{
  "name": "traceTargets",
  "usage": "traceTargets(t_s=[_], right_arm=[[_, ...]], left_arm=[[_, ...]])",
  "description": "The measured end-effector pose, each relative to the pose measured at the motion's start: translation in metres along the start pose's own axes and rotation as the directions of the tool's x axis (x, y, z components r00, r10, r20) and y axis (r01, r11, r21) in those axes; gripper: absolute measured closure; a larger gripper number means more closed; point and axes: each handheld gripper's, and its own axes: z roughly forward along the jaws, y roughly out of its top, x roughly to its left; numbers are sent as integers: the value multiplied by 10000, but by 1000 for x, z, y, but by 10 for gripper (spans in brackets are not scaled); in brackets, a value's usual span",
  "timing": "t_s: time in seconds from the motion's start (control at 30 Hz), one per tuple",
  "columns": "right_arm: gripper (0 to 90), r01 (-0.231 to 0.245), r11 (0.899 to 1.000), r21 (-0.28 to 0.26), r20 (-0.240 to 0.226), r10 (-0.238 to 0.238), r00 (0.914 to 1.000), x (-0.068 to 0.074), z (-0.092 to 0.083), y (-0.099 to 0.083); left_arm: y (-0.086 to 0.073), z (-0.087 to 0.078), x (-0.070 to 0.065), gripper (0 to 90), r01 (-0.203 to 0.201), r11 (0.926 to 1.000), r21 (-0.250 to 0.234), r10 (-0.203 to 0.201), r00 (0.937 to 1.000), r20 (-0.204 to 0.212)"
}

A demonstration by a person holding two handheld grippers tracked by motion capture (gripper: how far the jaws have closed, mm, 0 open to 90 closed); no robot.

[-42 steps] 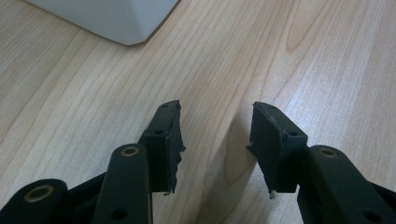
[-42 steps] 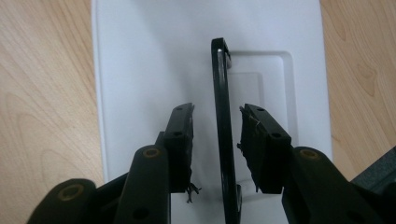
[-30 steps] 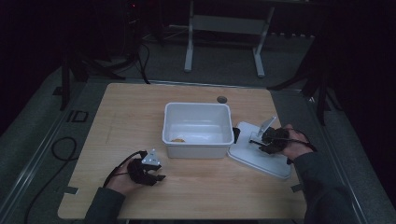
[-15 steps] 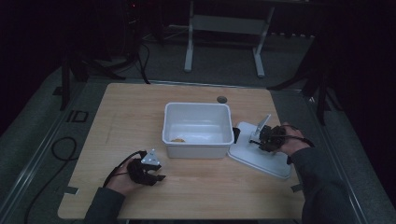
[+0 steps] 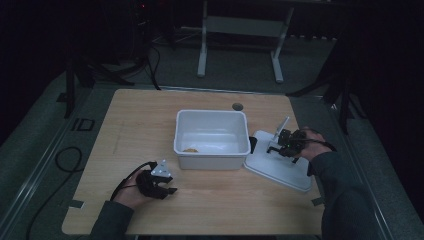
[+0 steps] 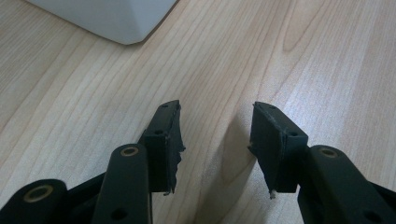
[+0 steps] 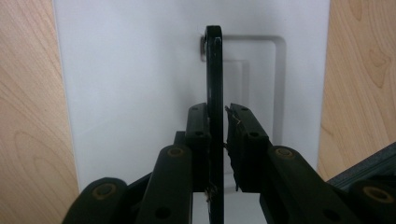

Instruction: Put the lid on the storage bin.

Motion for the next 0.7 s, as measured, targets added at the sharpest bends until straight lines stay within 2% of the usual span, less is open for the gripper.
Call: traceTargets(t_s=[0.17, 0.37, 0.7], right_arm=[[793, -95, 9998, 160, -157, 97, 9998, -2, 3, 3], [823, 10, 9987, 504, -272, 4, 9996, -3, 9, 5], [838, 137, 9984, 542, -369, -117, 9993, -3, 9, 4]], left_arm=[[0, 0, 0, 533, -8, 10000, 4, 8, 10000, 5], [0, 0, 0, 533, -3, 10000, -13, 3, 10000, 47], [0, 0, 0, 533, -57, 10000, 25, 57, 10000, 8]])
